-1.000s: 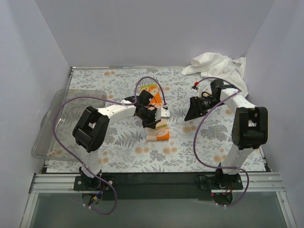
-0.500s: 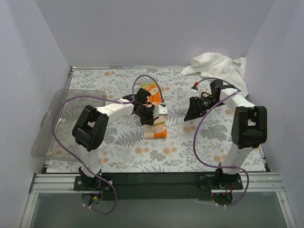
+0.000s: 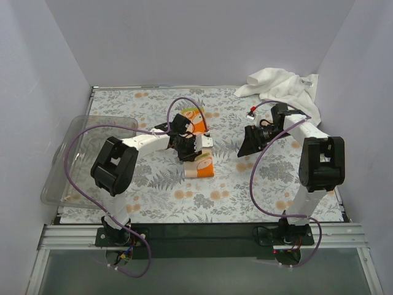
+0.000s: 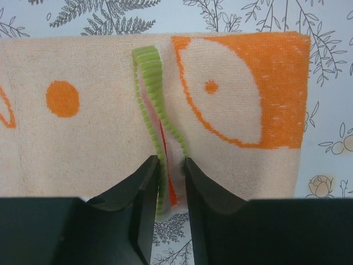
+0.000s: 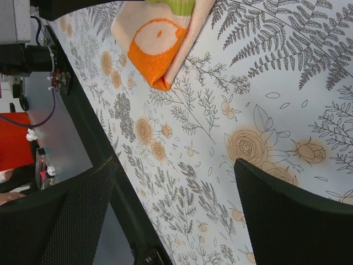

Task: Roll the towels
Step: Fold the towel

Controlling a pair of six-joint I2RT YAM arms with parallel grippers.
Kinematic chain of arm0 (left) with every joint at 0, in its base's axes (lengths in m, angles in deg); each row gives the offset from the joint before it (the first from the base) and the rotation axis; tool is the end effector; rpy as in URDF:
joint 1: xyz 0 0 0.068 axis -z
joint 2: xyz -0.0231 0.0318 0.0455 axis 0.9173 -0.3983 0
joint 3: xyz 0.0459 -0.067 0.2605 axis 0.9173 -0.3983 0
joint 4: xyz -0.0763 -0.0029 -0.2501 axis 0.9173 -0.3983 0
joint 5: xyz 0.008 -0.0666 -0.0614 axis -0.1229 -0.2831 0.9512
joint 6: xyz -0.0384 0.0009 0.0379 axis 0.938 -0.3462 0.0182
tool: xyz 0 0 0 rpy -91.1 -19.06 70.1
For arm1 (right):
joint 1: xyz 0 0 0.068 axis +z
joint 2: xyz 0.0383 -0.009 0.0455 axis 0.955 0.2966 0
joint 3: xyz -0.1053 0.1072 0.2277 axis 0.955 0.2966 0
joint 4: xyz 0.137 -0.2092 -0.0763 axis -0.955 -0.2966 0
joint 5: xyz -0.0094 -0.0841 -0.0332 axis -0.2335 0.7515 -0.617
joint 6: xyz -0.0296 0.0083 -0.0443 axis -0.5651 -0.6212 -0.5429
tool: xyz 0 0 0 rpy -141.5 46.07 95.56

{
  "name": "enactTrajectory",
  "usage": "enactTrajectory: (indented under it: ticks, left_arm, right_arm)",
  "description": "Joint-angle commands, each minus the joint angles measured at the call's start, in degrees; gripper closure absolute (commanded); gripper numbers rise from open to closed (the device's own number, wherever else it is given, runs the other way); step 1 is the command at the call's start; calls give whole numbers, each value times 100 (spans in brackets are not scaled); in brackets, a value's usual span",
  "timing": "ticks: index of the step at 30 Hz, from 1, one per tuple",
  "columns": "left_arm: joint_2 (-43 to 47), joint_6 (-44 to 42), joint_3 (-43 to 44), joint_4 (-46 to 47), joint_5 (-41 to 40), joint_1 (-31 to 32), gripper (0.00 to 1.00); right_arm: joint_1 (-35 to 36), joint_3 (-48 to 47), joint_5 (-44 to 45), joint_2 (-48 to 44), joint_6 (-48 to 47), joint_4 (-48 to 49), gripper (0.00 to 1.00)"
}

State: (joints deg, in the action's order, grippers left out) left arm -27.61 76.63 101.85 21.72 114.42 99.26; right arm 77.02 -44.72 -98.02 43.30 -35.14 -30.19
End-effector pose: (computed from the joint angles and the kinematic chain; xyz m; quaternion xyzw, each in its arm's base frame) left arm 0.3082 -0.2178 0.1681 0.4093 0.8583 -0.2670 0.1563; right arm 0.3337 0.0529 0.2057 -0.2488 0.8627 0.4160 0.1441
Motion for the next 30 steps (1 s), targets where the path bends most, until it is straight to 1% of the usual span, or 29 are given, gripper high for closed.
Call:
enactTrajectory:
  ticks: [1, 3, 6, 8, 9, 10, 11, 12, 13, 14, 15, 16, 17, 20, 22, 23, 27, 30]
  left_arm:
    - [282, -76, -58, 212, -134, -30, 74]
    - [317, -67, -32, 335, -134, -30, 69]
    - [282, -41, 117, 388, -151, -30, 66]
    - [282, -6, 223, 405, -186, -39, 63]
    - [308, 47, 241, 423, -212, -47, 61]
    - [387, 82, 267, 423, -204, -82, 56]
    - [457, 152, 259, 423, -204, -100, 54]
    - [536, 188, 250, 414, -169, -135, 52]
    - [781, 223, 232, 406, -12, -222, 46]
    - [905, 284, 197, 397, 68, -284, 44]
    - [1072, 311, 58, 423, 173, -337, 40]
    - [1230, 276, -31, 449, 296, -442, 39]
    - [1553, 76, -145, 406, 532, -469, 38]
    - [2108, -391, -742, 265, 797, -461, 39]
    - [2294, -707, -1171, 221, 859, -443, 40]
    - [2460, -804, -1287, 195, 842, -408, 41]
    - [2672, -1051, -1701, 265, 781, -224, 43]
    - [2717, -1095, -1947, 475, 641, -4, 43]
  right_arm:
    - [91, -132, -233, 82, -71, -61, 21]
    - [153, -97, -259, 108, -71, -43, 21]
    - [284, -97, -294, 178, -62, -8, 22]
    - [346, -132, -303, 214, -27, 53, 24]
    - [407, -184, -303, 249, -9, 88, 26]
    - [434, -220, -286, 258, 95, 141, 28]
    - [469, -255, -277, 266, 166, 289, 30]
    - [539, -281, -268, 284, 245, 404, 33]
    - [574, -342, -242, 284, 455, 518, 36]
    - [679, -369, -233, 293, 535, 745, 38]
    - [741, -413, -215, 302, 649, 869, 42]
    - [803, -439, -207, 310, 737, 984, 43]
    - [968, -535, -206, 371, 868, 1159, 45]
    - [1329, -816, -250, 617, 1123, 1423, 49]
    - [1514, -957, -311, 749, 1273, 1573, 54]
    - [1698, -1115, -338, 880, 1387, 1704, 55]
    - [2068, -1458, -391, 1259, 1747, 1986, 56]
    - [2271, -1503, -286, 1584, 1880, 2276, 56]
